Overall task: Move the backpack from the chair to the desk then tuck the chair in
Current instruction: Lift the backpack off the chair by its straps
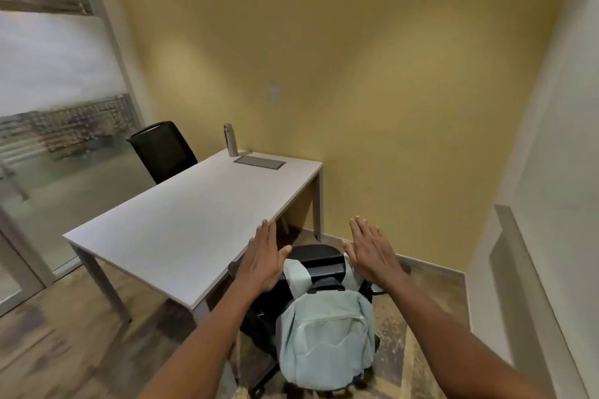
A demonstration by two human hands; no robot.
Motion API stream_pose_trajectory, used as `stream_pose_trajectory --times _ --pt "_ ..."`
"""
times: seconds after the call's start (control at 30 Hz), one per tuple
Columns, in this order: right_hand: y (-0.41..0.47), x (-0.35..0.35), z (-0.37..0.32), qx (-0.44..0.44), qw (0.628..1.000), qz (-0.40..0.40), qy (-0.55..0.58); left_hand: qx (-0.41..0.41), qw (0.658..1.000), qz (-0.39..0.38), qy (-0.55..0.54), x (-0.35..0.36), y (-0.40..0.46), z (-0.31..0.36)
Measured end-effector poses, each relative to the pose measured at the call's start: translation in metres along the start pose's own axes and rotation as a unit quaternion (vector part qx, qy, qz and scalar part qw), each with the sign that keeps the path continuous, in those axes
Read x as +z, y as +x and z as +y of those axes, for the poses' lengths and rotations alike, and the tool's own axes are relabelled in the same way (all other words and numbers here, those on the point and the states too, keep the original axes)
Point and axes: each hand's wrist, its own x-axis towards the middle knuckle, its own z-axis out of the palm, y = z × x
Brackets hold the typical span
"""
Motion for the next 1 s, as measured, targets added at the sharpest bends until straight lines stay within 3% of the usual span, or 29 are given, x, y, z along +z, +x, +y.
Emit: stream_pose_trajectory --times 0.2,0.47,0.63,0.73,0.9,1.0 --pt "-0.011 0.031 0.006 -0.004 0.998 -0.062 0.007 -0.073 0.995 -0.074 0.007 0.030 -0.005 -0.004" --pt "-0.013 0.053 0.014 -0.028 0.996 -0.081 -0.020 -0.098 0.994 -0.032 0.027 0.061 -0.009 -0.003" --pt "-0.002 0.054 0.020 -0.023 0.990 -0.140 -0.010 -0.124 0.992 -0.025 0.019 0.070 -0.010 -0.003" --pt "0.005 0.049 0.018 0.016 0.985 -0.172 0.006 -0.140 0.990 -0.014 0.008 0.072 -0.009 -0.001" --pt "0.015 0.035 0.005 0.153 0.986 -0.072 -0.005 -0.161 0.986 -0.029 -0.008 0.072 -0.005 0.003" --pt "0.020 0.034 -0.003 0.206 0.976 -0.073 0.008 -0.186 0.981 -0.052 -0.025 0.069 -0.002 0.010"
